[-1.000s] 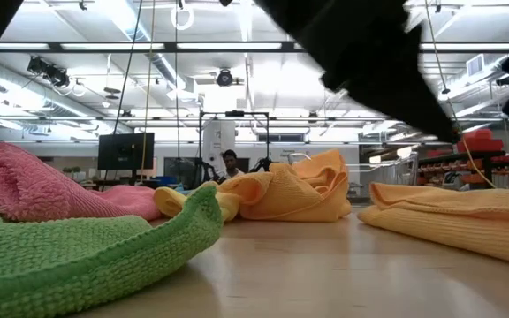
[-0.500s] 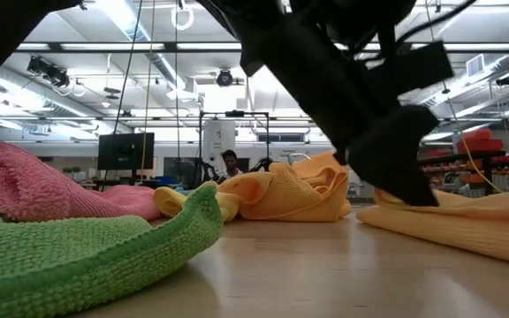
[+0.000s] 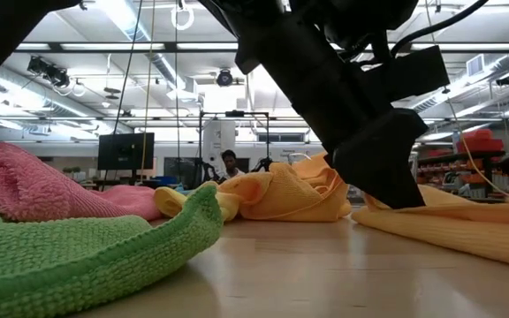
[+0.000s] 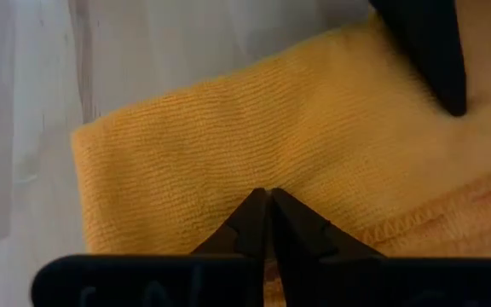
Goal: Fold microfiber towels
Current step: Fold the right orange microfiber cloth
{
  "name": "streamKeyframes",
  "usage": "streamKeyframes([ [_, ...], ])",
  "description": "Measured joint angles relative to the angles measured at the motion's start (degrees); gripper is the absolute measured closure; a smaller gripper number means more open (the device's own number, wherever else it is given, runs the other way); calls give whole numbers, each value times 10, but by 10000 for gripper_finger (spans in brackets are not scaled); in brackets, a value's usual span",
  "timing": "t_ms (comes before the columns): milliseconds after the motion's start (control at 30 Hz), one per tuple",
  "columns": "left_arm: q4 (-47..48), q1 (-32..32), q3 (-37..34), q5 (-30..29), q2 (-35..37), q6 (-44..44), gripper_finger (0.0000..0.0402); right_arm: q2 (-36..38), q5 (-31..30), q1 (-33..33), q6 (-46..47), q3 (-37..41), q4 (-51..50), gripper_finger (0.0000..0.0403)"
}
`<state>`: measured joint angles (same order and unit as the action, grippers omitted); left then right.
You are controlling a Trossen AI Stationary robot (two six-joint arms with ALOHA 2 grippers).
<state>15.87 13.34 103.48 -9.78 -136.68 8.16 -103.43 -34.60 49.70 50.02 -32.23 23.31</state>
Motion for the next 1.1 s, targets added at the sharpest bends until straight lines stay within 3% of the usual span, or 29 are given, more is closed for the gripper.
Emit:
streamKeyframes([
  [100,2,0,0,1,0,0,385,-5,17,-4,12,-2,3,242],
  [233,4,0,0,10,1,0,392,51,38,-4,-23,3,-30,242],
  [400,4,0,0,23,1,0,384,122,-31,8,-89,0,-19,242],
  [633,9,6,0,21,6,40,376,123,-88,35,-107,1,-37,242],
  [900,19,30,24,21,8,87,391,125,-89,37,-92,1,-47,242],
  [1100,12,61,24,18,18,136,359,172,-78,52,-71,1,-75,242],
])
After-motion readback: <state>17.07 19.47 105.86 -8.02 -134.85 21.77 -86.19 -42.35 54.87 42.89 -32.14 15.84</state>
